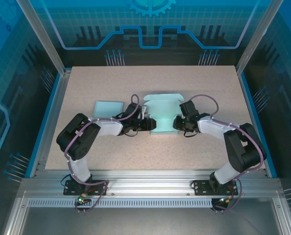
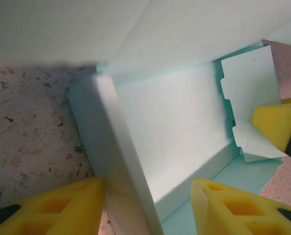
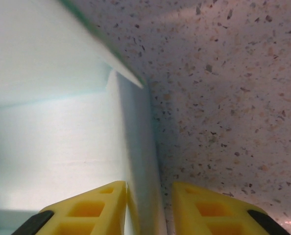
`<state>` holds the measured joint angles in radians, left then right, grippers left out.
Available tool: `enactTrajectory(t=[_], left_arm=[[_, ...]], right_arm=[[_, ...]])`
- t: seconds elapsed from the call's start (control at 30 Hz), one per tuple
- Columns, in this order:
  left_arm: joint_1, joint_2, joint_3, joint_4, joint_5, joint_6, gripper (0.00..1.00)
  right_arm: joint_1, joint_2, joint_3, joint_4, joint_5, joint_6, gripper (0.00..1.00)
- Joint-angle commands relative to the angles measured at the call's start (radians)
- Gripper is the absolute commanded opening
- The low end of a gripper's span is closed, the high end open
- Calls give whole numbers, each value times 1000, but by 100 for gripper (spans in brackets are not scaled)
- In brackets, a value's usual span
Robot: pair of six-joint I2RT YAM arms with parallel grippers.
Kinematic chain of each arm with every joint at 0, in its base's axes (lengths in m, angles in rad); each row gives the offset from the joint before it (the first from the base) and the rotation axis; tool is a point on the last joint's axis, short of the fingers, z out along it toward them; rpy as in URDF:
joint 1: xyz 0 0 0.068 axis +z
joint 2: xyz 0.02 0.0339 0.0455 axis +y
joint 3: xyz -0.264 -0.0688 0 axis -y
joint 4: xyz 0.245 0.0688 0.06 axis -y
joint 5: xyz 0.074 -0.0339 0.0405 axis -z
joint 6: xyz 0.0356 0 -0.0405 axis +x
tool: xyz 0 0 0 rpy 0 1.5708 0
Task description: Fold the paper box
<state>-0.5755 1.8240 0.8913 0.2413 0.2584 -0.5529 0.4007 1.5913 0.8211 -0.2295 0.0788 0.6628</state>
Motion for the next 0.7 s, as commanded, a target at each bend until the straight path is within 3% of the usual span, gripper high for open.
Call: enactTrajectory(t=[0.0, 0.23, 0.47, 0.67], left_arm=[[-7, -1, 11, 18, -2, -25, 51], [-7, -14, 4, 20, -26, -31, 51], [-6, -29, -7, 22, -54, -45, 50], [-6, -104, -61, 17, -161, -81, 50]], right_arm=[[29, 47, 37, -78, 81, -35, 29], [101, 163, 160, -210, 257, -74, 15], [208, 325, 332, -444, 500, -41, 18], [262, 450, 433, -563, 559, -23, 10]])
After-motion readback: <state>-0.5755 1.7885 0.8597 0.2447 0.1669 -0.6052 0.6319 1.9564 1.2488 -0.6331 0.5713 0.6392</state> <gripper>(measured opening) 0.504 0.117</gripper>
